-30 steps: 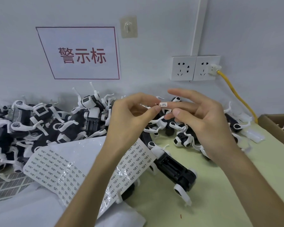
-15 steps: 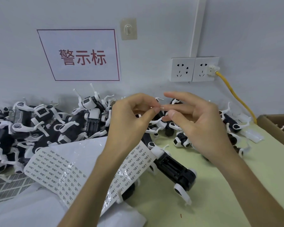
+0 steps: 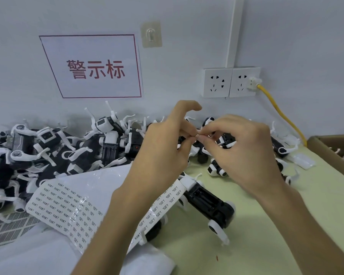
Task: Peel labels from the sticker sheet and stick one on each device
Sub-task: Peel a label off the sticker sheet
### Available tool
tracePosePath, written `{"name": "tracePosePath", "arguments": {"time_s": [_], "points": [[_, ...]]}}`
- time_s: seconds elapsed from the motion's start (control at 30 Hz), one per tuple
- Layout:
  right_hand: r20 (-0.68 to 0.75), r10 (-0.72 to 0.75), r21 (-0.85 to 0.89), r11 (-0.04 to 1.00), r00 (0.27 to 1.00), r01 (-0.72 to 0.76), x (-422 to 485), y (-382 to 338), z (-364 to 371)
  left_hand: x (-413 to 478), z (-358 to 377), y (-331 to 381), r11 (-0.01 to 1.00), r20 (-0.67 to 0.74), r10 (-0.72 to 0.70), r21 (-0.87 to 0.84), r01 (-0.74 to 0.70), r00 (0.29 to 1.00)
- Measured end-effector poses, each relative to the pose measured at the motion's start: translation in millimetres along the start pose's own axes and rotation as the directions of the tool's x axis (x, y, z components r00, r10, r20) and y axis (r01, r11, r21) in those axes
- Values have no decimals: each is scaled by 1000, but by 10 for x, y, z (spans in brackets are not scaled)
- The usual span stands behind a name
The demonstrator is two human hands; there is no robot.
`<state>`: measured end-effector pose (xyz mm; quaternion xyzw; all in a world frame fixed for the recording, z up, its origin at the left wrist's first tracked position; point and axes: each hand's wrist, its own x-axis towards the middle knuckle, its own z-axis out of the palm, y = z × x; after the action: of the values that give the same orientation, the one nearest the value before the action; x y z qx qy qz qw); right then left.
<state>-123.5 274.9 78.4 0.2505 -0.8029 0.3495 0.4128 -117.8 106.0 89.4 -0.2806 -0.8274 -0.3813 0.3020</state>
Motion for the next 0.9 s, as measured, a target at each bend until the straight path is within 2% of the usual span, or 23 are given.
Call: {"name": "tracePosePath", "arguments": {"time_s": [0.13, 0.27, 0.33, 0.37, 0.4, 0.47, 0.53, 0.6, 0.67, 0.73, 0.83, 0.9], "points": [[47, -8, -23, 1000, 999, 9, 4, 6, -8, 3, -6, 10, 1000, -12, 9, 28, -8, 1000], [55, -36, -37, 999, 998, 38, 9, 18, 2, 0, -5, -13, 998, -5, -70, 7, 70, 998], [-5, 24, 27, 999, 1000, -24, 28, 33, -30, 0, -31, -83, 993, 100, -83, 89, 74, 992], [-39, 83, 83, 993, 996, -80, 43, 45, -63, 1, -32, -129, 985, 208, -74, 168, 39, 975], [-64, 149, 149, 979, 987, -138, 58, 57, -97, -8, -15, -168, 968, 338, -72, 249, -15, 938], [-69, 250, 284, 933, 966, -222, 88, 82, -166, -66, 100, -226, 935, 571, -131, 343, -90, 811], [-58, 292, 372, 894, 955, -250, 112, 99, -219, -168, 292, -262, 920, 699, -216, 379, -97, 681], [-45, 316, 436, 860, 948, -266, 128, 106, -256, -243, 469, -274, 903, 756, -232, 402, -154, 612], [-37, 328, 467, 841, 944, -274, 137, 108, -280, -269, 558, -285, 887, 762, -208, 411, -210, 614], [-44, 333, 480, 834, 942, -272, 151, 102, -308, -250, 565, -303, 895, 732, -217, 413, -167, 645], [-67, 362, 561, 784, 930, -265, 193, 84, -390, -203, 514, -298, 947, 628, -242, 317, 40, 740], [-77, 377, 620, 743, 923, -252, 220, 67, -471, -169, 463, -248, 971, 535, -240, 117, 210, 810]]}}
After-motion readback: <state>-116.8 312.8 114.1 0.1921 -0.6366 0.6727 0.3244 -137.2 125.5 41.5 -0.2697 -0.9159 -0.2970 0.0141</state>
